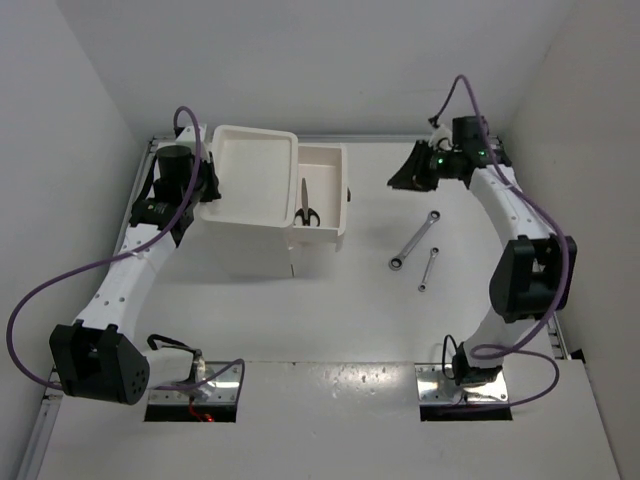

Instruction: Sort the tools into containers

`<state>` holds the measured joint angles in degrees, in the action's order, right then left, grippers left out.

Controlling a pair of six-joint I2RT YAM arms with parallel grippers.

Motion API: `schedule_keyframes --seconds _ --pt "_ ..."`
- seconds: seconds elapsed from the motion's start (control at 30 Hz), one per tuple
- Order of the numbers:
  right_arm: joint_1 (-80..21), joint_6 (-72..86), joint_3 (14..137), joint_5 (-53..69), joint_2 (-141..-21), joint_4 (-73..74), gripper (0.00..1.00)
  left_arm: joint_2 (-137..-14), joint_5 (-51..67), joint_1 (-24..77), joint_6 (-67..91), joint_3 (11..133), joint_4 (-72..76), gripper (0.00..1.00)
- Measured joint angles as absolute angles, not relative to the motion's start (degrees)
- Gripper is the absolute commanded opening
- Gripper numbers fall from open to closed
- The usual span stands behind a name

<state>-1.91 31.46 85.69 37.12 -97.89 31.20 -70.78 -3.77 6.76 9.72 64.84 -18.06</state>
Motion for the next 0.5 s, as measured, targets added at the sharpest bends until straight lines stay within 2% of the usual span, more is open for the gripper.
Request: schedule_keyframes --seconds 0.2,0.5 --pt "-8.7 24.6 83.3 32.9 -102.2 36.3 0.23 -70.5 -3.7 6.8 9.7 64.4 -17.6 0.0" --pt "-15.3 21.7 85.1 32.6 -103.4 34.3 0.23 -70.3 -3.4 6.7 9.7 64.0 -17.1 0.0"
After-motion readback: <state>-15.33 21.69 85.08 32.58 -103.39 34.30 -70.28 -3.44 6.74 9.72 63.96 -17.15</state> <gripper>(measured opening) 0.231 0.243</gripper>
